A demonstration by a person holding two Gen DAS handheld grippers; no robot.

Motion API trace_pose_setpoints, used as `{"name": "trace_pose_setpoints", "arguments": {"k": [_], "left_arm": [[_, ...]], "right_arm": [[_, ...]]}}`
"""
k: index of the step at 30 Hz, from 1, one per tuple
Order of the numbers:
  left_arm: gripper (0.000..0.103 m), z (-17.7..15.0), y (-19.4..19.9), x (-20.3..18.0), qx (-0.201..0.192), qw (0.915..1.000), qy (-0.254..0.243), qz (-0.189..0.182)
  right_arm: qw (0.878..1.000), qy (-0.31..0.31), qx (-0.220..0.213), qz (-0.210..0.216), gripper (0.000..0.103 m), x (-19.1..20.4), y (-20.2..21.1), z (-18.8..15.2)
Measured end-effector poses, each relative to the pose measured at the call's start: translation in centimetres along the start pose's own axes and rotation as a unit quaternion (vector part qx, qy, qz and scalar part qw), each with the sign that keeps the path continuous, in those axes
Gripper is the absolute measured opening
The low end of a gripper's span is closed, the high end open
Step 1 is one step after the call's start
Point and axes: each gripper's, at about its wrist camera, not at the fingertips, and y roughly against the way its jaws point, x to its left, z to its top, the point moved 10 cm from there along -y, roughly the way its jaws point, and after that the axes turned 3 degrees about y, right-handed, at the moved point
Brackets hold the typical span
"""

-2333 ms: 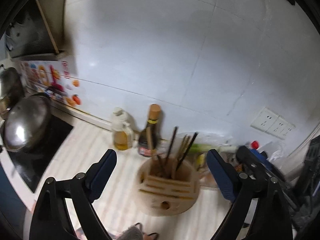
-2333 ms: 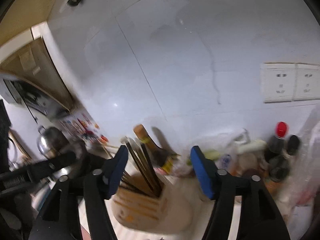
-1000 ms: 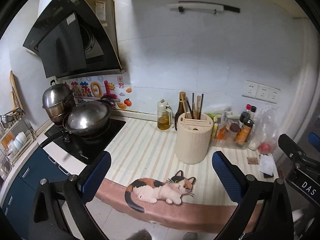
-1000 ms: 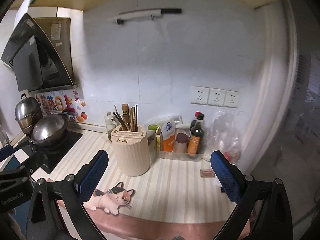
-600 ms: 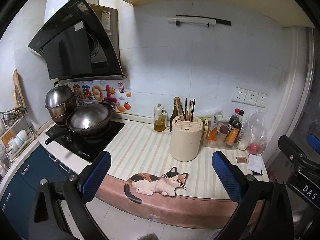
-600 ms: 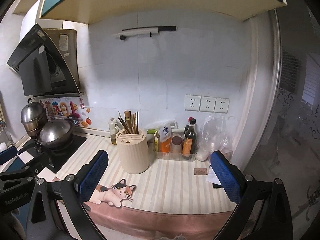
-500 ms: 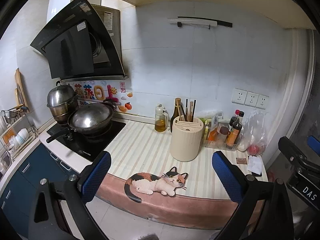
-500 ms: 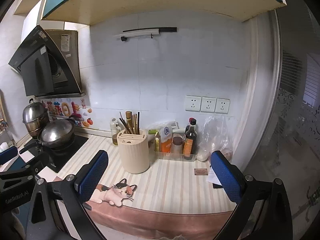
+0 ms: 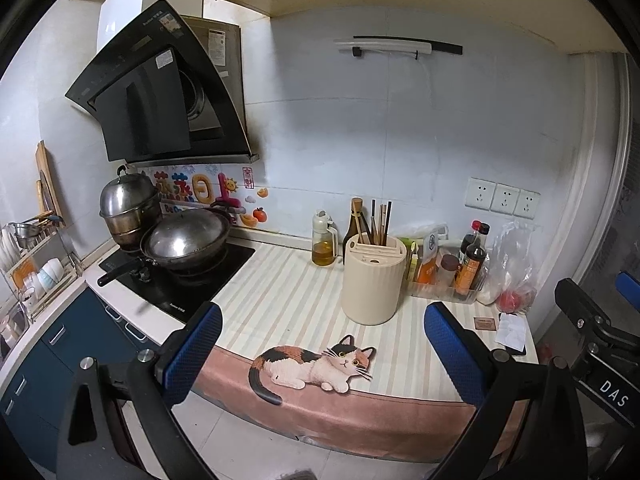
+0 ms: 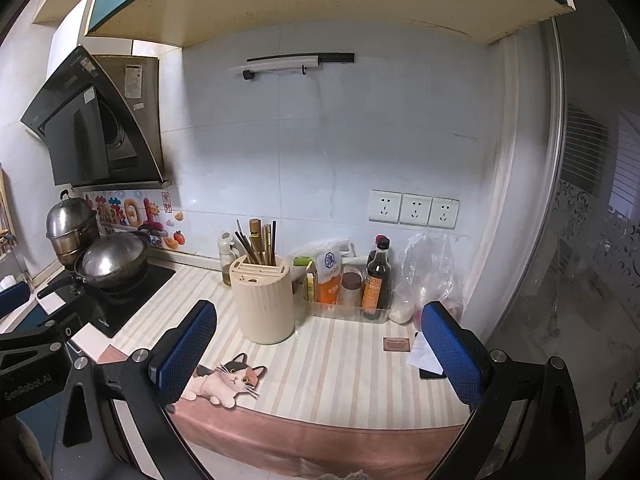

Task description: Organize utensils

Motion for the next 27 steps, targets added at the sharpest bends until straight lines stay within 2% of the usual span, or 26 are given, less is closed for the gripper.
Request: {"name": "trace_pose_setpoints", "arguments": {"k": [27], "left_arm": [[0.103,-0.47,-0.48,-0.24,-0.001,0.9999,-0.002,0.011]], "right_arm": [[1.000,0.000,0.005,0.005,0.103,0.26,-0.57,-0.51]]}}
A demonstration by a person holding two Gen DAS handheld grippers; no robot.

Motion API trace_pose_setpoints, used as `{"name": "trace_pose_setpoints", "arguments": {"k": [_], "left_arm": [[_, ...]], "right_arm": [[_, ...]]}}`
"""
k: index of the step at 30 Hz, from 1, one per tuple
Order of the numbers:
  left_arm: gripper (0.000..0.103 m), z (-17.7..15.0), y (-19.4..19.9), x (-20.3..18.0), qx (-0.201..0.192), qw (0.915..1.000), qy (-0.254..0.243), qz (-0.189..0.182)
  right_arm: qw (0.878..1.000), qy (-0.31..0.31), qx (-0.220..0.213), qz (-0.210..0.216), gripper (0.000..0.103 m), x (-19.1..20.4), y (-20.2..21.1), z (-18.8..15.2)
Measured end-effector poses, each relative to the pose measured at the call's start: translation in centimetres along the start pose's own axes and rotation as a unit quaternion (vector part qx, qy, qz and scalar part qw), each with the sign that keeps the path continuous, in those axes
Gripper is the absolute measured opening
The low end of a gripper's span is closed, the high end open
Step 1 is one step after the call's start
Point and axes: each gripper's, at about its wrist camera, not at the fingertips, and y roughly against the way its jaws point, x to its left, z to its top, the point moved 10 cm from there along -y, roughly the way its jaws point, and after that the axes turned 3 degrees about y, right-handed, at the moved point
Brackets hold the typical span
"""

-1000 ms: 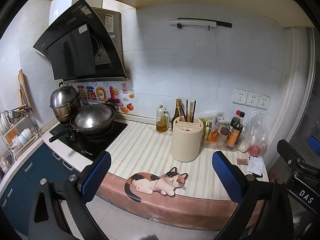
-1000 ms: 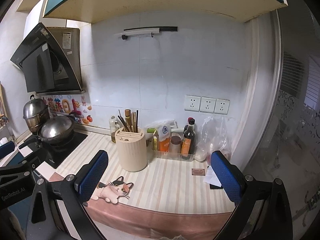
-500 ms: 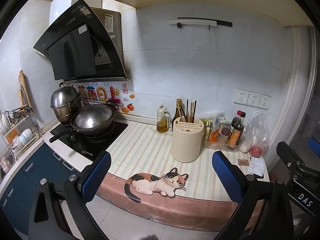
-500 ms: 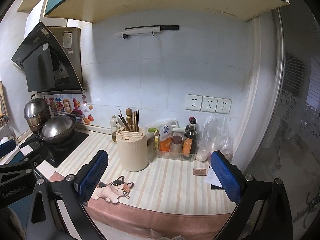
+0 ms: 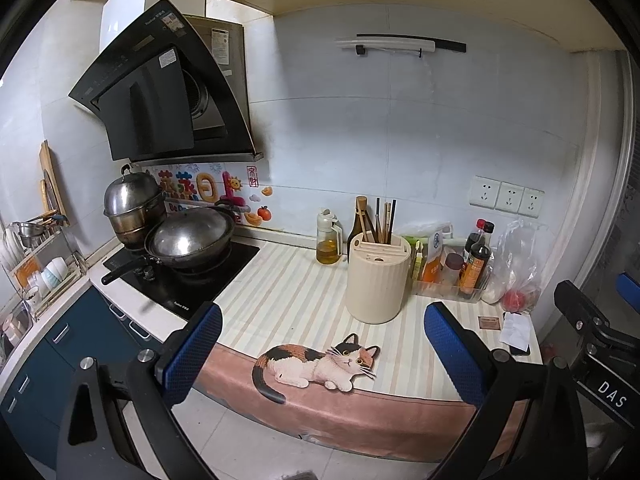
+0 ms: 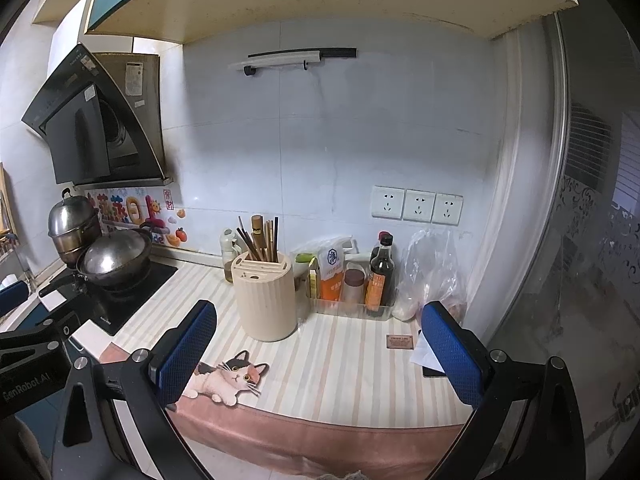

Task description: Organize utensils

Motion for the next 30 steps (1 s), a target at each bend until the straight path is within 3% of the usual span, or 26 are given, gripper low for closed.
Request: {"name": "trace_pose_setpoints", "arguments": {"k": [30], "left_arm": [[0.103,-0.14,0.00,-0.02,0.001,1.0000,0.003,-0.001]], "right_arm": [[1.000,0.005,0.006,-0.002,0.103,0.00,-0.13,-0.99]]}}
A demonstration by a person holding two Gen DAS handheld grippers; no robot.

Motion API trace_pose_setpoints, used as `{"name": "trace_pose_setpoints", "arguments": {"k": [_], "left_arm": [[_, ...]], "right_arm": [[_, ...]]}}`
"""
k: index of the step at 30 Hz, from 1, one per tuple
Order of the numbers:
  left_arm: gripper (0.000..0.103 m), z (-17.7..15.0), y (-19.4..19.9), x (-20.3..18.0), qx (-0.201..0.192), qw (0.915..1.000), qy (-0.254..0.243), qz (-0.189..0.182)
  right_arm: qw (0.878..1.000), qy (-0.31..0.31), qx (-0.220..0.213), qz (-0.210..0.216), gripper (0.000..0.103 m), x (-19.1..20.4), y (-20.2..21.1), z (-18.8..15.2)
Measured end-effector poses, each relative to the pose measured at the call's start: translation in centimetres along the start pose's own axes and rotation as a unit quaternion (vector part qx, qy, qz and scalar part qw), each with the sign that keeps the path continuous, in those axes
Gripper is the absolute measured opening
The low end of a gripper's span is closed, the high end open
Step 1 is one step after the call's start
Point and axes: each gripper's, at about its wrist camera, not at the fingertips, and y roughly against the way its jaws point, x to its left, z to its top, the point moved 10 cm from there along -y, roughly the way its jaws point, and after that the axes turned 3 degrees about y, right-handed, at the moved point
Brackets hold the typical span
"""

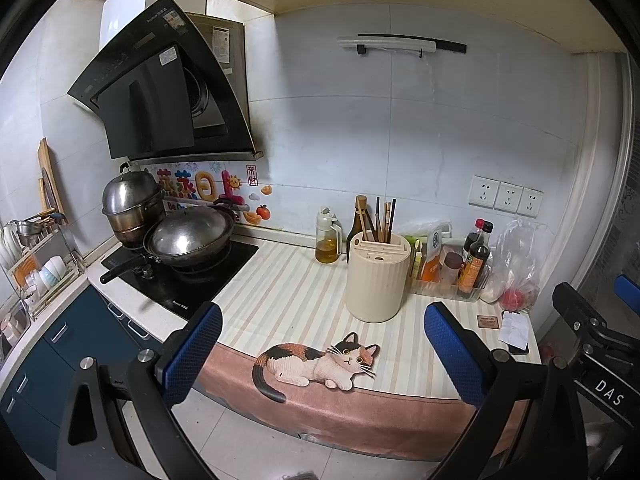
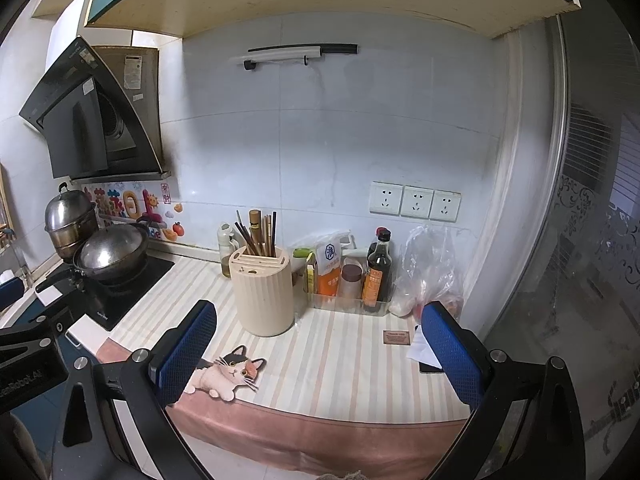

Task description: Organize utensils

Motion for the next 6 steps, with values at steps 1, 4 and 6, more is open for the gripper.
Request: {"name": "trace_pose_setpoints", "arguments": {"k": [1,4,6], "left_arm": [[0.103,0.01,0.00,0.00,0.000,1.0000,0.000,0.000],[0.103,-0.09,-0.07,0.05,0.001,1.0000,0.001,-0.001],[0.103,-0.10,-0.16,0.08,0.002,1.0000,0.000,-0.004]], "right_arm": [[1.000,0.001,0.000,-0.001,0.103,-0.03,-0.06,0.08],[1.000,0.002,0.000,0.000,0.103,0.00,-0.02,0.19],[1.000,0.002,0.000,-0.001,0.103,-0.04,0.01,0.14]]}}
